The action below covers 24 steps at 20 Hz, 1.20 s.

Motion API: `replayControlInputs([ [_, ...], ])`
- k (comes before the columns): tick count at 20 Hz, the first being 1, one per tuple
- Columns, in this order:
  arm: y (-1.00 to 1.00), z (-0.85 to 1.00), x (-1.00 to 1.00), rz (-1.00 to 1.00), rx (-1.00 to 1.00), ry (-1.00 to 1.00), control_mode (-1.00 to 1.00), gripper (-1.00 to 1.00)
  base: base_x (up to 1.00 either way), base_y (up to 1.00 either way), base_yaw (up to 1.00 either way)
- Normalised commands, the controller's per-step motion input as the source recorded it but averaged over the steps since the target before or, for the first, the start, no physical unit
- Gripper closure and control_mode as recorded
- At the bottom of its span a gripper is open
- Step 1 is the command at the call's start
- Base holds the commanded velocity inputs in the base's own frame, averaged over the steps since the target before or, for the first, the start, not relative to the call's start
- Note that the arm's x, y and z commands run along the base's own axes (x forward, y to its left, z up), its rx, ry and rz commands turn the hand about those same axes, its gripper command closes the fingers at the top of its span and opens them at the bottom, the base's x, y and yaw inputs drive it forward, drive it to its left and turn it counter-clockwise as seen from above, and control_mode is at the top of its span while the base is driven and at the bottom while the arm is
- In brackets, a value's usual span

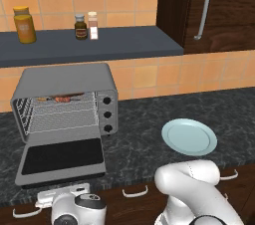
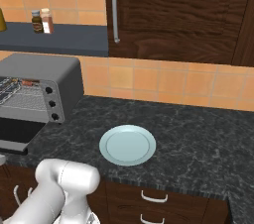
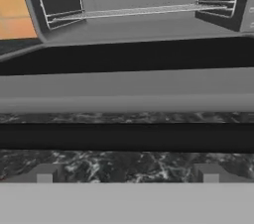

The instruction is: Pick up the kebab skewer and baguette bread, and place them inside the toaster oven. Close the toaster oven door and start by setting the timer.

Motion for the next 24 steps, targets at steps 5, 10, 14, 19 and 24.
replayControlInputs([
  [5, 0.0, -0.2, 0.13, 0.02, 0.02, -0.09, -1.0, -1.0, 0.0, 0.0, 0.0],
  [10, 0.0, -0.15, 0.24, 0.0, 0.04, -0.01, -1.0, -1.0, 0.0, 0.0, 0.0],
  [14, 0.0, -0.14, 0.23, 0.01, 0.04, 0.0, -1.0, -1.0, 0.0, 0.0, 0.0],
  [19, -0.04, 0.02, 0.24, 0.01, 0.08, -0.03, -1.0, -1.0, 0.0, 0.0, 0.0],
  [24, -0.04, 0.37, 0.06, 0.03, 0.09, -0.05, -1.0, -1.0, 0.0, 0.0, 0.0],
])
